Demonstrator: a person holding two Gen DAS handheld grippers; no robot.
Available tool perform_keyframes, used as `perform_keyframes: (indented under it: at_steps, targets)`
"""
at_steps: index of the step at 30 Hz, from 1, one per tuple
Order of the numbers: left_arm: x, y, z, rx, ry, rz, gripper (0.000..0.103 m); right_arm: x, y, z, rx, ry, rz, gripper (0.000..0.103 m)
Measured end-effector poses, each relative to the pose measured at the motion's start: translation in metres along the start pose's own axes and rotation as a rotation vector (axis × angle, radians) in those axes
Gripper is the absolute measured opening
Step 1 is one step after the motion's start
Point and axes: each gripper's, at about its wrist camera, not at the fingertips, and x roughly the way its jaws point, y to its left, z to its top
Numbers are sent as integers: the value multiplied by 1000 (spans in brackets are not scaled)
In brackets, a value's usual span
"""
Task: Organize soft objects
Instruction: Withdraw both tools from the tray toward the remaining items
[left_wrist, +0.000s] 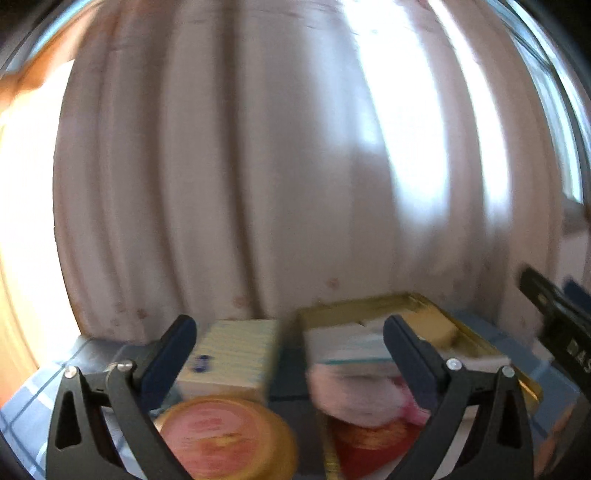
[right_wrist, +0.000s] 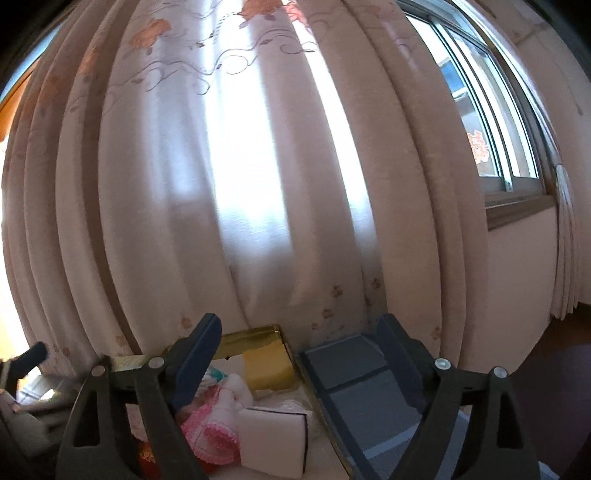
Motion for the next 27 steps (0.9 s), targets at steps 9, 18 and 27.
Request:
perform_keyframes:
  at_steps: [9,18,27]
  targets:
    - [3,70,-4,-206,-5,252,103,-6,5,-1,-25,-16,-8,88]
    - [11,27,-11,-1,16,165,103,-5,8,-1,-39,-18,-16,88]
    - [7,15,-15,41,24,118,103,-12,11,-2,-52,-57,-28,88]
